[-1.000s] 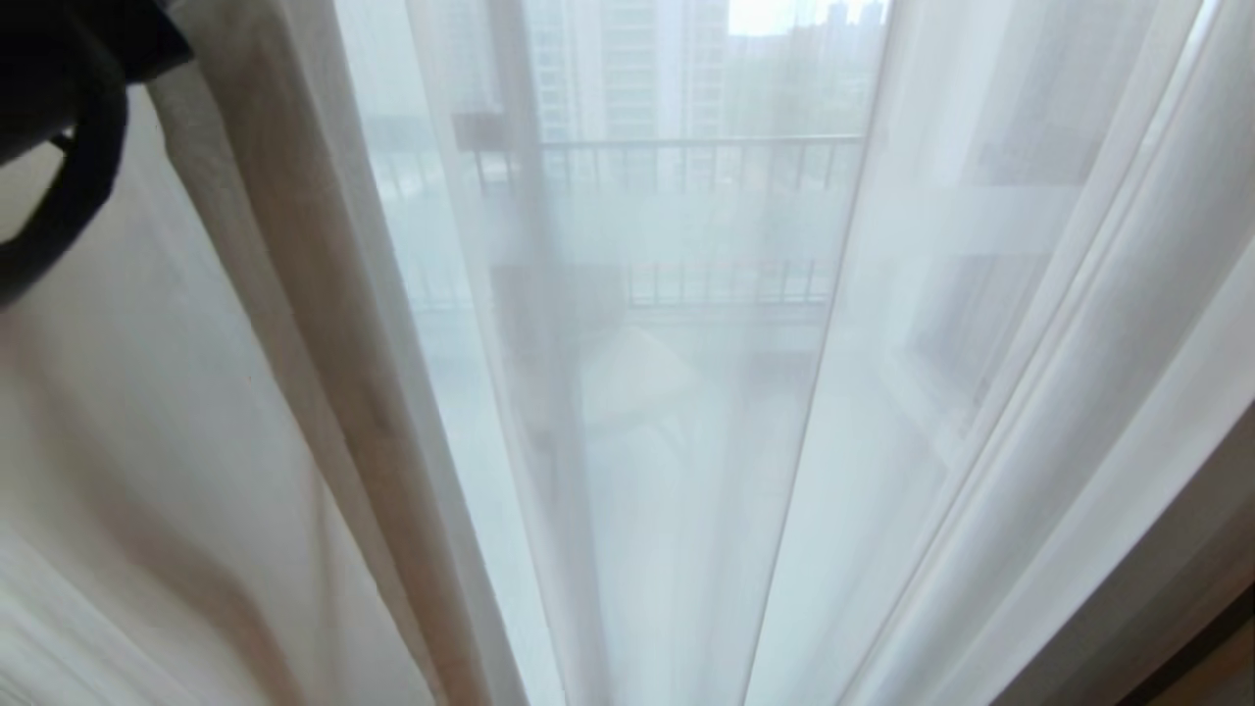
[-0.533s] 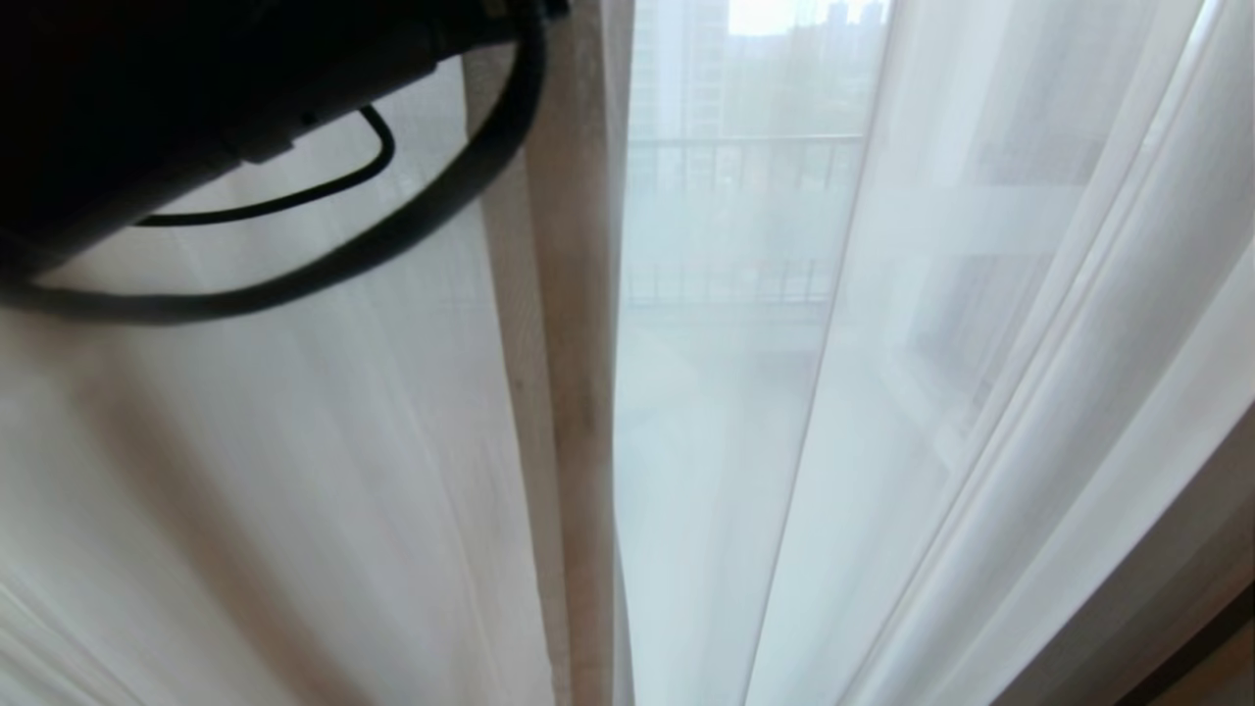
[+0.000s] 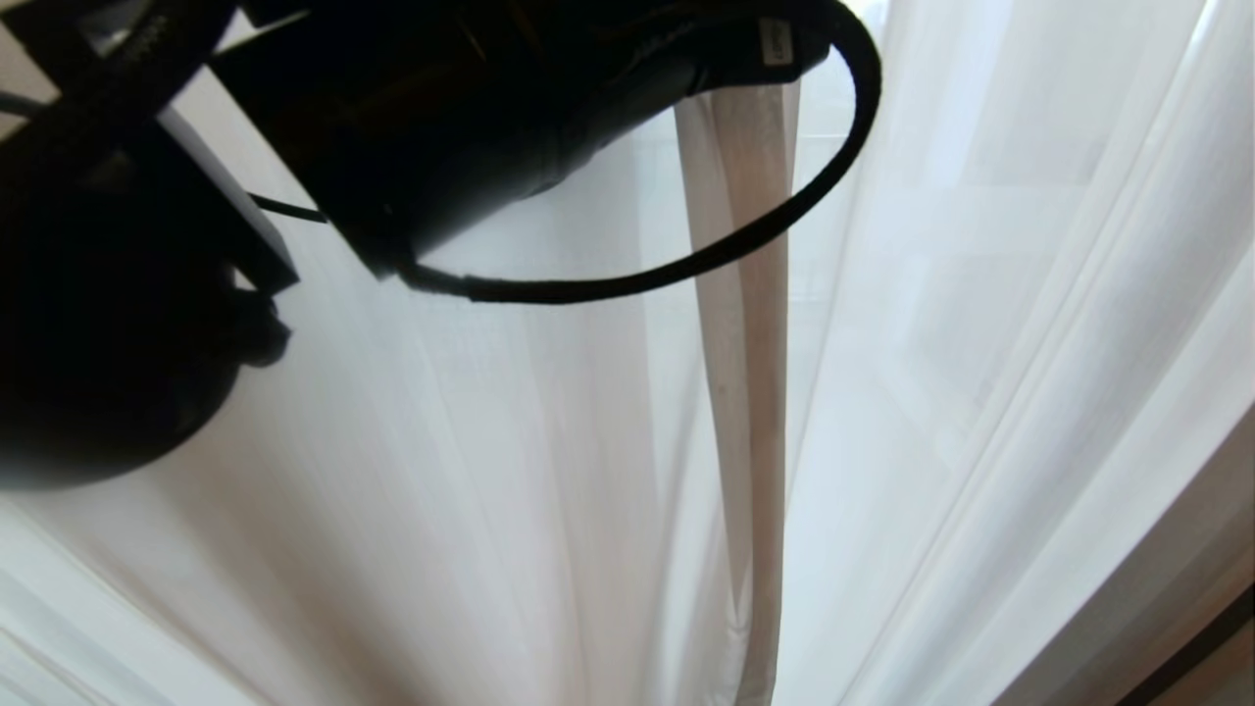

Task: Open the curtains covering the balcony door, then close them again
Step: Close the inner curtains on both sides

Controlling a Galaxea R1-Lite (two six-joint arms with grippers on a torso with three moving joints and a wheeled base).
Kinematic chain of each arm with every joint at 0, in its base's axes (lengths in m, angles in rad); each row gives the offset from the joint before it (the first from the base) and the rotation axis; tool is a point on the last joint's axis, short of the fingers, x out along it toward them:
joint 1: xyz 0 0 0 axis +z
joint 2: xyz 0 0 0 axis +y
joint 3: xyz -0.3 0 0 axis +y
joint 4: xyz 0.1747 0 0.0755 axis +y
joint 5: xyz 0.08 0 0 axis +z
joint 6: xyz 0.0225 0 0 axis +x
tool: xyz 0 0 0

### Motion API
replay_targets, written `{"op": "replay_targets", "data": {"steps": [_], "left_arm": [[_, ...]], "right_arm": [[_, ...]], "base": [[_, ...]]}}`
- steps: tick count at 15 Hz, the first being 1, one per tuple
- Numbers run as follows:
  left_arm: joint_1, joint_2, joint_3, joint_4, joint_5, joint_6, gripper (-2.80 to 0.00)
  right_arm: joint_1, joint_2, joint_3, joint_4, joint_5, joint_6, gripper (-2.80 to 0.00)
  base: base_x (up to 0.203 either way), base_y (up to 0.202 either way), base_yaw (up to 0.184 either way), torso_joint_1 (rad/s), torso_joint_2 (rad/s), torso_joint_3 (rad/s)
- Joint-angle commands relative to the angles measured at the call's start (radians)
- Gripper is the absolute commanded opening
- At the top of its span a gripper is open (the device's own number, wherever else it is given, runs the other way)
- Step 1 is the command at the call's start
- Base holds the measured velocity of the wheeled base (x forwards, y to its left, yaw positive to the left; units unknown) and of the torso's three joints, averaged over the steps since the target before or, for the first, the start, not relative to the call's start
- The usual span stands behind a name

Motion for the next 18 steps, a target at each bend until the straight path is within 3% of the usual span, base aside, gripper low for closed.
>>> {"op": "replay_targets", "data": {"steps": [1, 4, 9, 14, 18], "left_arm": [[0.025, 0.025, 0.001, 0.002, 0.017, 0.001, -2.80], [0.108, -0.007, 0.000, 0.002, 0.025, 0.053, -2.80], [0.274, -0.135, 0.044, 0.008, 0.032, 0.071, -2.80], [0.512, -0.324, 0.246, 0.011, 0.042, 0.075, -2.80], [0.740, -0.415, 0.363, 0.006, 0.097, 0.087, -2.80]], "right_arm": [[0.000, 0.001, 0.000, 0.000, 0.001, -0.001, -2.80], [0.001, 0.001, 0.000, 0.000, 0.001, -0.001, -2.80], [0.001, 0.001, 0.000, 0.000, 0.001, -0.001, -2.80], [0.000, 0.001, 0.000, 0.000, 0.001, -0.001, -2.80], [0.000, 0.001, 0.000, 0.000, 0.001, -0.001, -2.80]], "base": [[0.000, 0.000, 0.000, 0.000, 0.00, 0.000], [0.000, 0.000, 0.000, 0.000, 0.00, 0.000], [0.000, 0.000, 0.000, 0.000, 0.00, 0.000], [0.000, 0.000, 0.000, 0.000, 0.00, 0.000], [0.000, 0.000, 0.000, 0.000, 0.00, 0.000]]}}
